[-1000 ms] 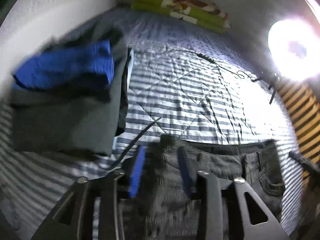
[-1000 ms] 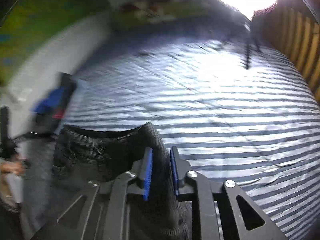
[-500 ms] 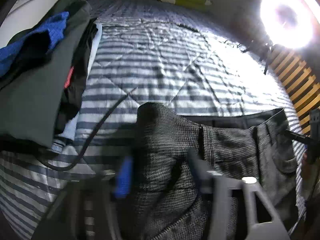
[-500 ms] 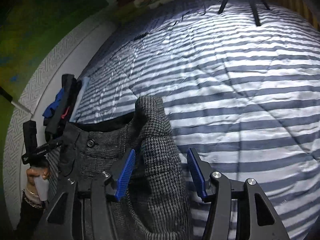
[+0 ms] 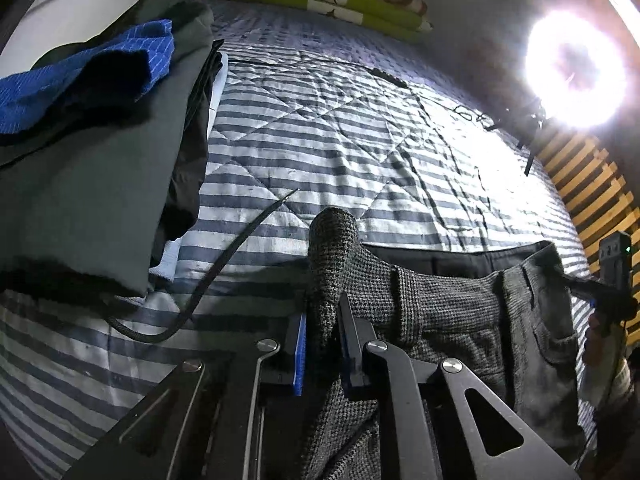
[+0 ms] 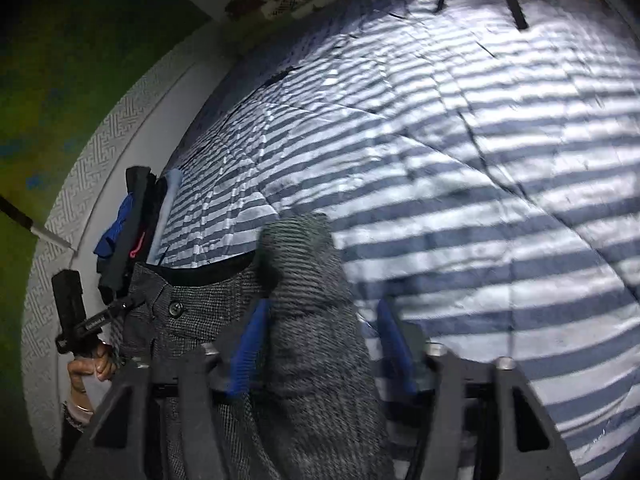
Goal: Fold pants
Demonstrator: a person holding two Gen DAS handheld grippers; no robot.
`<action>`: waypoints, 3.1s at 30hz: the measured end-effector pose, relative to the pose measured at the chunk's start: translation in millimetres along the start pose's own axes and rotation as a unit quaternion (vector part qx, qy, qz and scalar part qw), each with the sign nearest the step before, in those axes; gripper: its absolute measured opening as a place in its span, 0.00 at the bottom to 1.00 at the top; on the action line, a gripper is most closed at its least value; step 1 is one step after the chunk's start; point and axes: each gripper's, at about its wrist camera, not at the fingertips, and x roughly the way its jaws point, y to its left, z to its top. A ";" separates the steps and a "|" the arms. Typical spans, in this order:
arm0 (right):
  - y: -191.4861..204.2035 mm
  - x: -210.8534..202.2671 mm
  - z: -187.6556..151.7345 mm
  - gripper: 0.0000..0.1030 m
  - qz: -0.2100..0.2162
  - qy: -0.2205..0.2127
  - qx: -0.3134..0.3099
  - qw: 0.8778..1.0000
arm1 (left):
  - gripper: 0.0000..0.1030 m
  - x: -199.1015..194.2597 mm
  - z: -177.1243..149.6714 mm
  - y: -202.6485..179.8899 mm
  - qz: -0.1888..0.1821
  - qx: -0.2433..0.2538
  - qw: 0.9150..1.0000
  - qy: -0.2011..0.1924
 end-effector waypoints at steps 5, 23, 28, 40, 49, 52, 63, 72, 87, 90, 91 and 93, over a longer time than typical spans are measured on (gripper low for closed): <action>28.0 -20.2 10.8 0.14 -0.016 -0.025 -0.050 0.998 | 0.12 -23.6 12.4 -4.1 -0.013 -0.001 0.999 -0.040; 38.5 -127.3 -68.4 0.41 -0.107 -0.053 -0.070 0.990 | 0.59 -142.2 -47.7 -15.0 0.030 0.032 0.998 -0.051; 32.4 -170.7 -165.4 0.41 -0.111 -0.038 -0.043 0.992 | 0.59 -178.4 -133.6 -69.2 0.002 0.096 0.995 -0.009; 34.3 -181.6 -282.5 0.41 -0.130 -0.008 -0.061 0.990 | 0.78 -141.0 -294.8 -253.4 -0.021 0.294 0.953 0.066; 25.9 -156.3 -281.2 0.41 -0.121 -0.005 -0.048 0.991 | 0.67 -91.8 -299.5 -269.3 0.041 0.318 0.944 0.076; 25.3 -148.3 -277.9 0.41 -0.124 -0.003 -0.046 0.991 | 0.66 -84.7 -301.8 -267.0 0.034 0.314 0.945 0.087; 37.9 -142.8 -276.7 0.08 -0.143 0.007 -0.075 0.987 | 0.24 -89.5 -287.9 -256.2 0.040 0.303 0.950 0.064; 77.1 -184.6 -276.6 0.07 -0.222 -0.056 -0.142 0.963 | 0.24 -106.4 -294.6 -236.2 -0.015 0.265 0.962 0.067; 123.6 -215.2 -290.2 0.37 -0.247 -0.058 -0.149 0.956 | 0.64 -235.9 -270.1 -60.5 0.051 0.103 0.993 -0.036; 165.6 -194.5 -296.1 0.39 -0.187 -0.040 -0.184 0.964 | 0.64 -237.7 -269.6 -5.1 0.080 0.064 0.994 -0.025; 181.5 -181.8 -298.7 0.42 -0.168 -0.032 -0.201 0.965 | 0.64 -235.6 -271.3 6.2 0.088 0.058 0.994 -0.020; 206.2 -157.8 -304.0 0.50 -0.137 -0.022 -0.224 0.965 | 0.64 -226.9 -277.0 29.2 0.084 0.041 0.996 -0.003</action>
